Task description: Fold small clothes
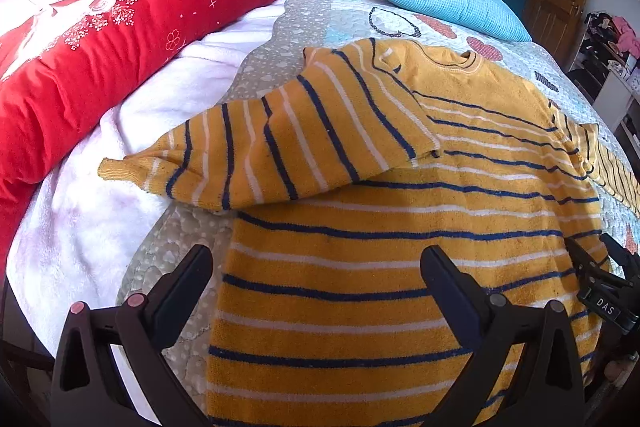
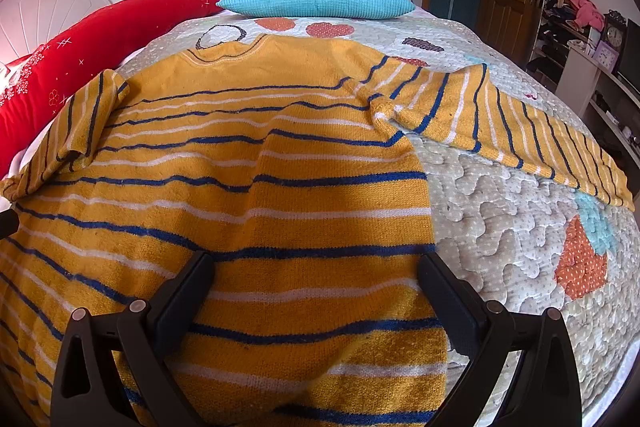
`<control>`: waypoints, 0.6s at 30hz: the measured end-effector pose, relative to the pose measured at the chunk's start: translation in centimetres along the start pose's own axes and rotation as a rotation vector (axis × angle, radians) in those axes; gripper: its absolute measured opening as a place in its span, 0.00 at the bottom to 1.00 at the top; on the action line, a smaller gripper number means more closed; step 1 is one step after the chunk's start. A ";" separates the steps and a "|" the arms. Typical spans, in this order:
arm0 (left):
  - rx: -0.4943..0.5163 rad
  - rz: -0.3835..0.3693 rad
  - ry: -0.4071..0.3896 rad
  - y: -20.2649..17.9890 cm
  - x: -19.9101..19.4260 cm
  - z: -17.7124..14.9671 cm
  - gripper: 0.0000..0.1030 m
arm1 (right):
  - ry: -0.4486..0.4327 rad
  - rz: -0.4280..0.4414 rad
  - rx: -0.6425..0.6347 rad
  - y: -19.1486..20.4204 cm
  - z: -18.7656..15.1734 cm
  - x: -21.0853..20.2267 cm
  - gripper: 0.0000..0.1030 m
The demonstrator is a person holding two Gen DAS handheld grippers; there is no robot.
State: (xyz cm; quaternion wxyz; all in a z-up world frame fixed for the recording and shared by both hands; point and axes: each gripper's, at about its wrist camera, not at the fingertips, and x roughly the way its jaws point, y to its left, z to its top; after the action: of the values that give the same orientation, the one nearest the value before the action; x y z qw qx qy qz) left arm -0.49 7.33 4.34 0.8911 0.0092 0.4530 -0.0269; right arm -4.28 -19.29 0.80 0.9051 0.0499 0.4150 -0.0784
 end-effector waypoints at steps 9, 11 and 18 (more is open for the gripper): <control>0.033 -0.019 0.016 -2.2 0.0 -0.8 1.00 | -0.002 0.001 0.000 0.0 0.0 0.0 1.00; 0.035 -0.021 0.020 -2.4 0.2 -0.8 1.00 | -0.002 0.001 -0.001 0.0 -0.1 0.0 1.00; 0.030 -0.023 0.032 -2.0 0.4 -0.7 1.00 | -0.002 0.000 -0.001 0.1 -0.1 0.0 1.00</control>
State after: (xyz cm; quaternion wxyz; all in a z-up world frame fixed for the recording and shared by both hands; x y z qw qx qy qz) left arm -0.94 5.32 3.61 0.8832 0.0179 0.4666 -0.0440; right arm -4.39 -19.21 0.75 0.9055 0.0492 0.4141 -0.0783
